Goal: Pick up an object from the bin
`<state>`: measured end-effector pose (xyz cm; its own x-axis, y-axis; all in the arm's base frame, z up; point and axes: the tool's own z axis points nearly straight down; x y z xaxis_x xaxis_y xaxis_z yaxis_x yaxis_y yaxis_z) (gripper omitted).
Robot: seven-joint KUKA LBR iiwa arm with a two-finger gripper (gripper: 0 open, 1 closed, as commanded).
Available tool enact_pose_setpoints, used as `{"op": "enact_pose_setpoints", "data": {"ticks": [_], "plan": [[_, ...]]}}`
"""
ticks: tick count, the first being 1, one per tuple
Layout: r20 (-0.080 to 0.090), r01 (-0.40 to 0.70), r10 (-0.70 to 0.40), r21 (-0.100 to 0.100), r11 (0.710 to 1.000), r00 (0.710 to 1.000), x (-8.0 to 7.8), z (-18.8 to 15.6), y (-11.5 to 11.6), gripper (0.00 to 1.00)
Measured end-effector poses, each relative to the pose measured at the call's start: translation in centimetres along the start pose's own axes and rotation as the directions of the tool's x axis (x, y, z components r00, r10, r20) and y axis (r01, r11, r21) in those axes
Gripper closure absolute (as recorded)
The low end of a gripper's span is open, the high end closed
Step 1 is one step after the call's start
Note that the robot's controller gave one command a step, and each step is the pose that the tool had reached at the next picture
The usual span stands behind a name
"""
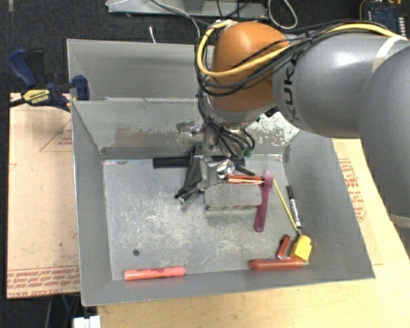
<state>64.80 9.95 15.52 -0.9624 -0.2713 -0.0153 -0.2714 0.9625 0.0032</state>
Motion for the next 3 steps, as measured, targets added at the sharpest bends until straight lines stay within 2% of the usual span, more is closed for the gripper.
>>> {"op": "enact_pose_setpoints", "data": {"ticks": [1,2,3], "plan": [[-0.019,0.253,-0.253,-0.004,0.967,0.967,1.1,5.6,-1.5,0.00],[0.000,0.325,-0.325,-0.004,0.946,0.946,1.0,8.2,-3.4,0.00],[0.001,0.555,-0.555,-0.002,0.832,0.832,-0.1,7.9,-3.2,1.00]]}}
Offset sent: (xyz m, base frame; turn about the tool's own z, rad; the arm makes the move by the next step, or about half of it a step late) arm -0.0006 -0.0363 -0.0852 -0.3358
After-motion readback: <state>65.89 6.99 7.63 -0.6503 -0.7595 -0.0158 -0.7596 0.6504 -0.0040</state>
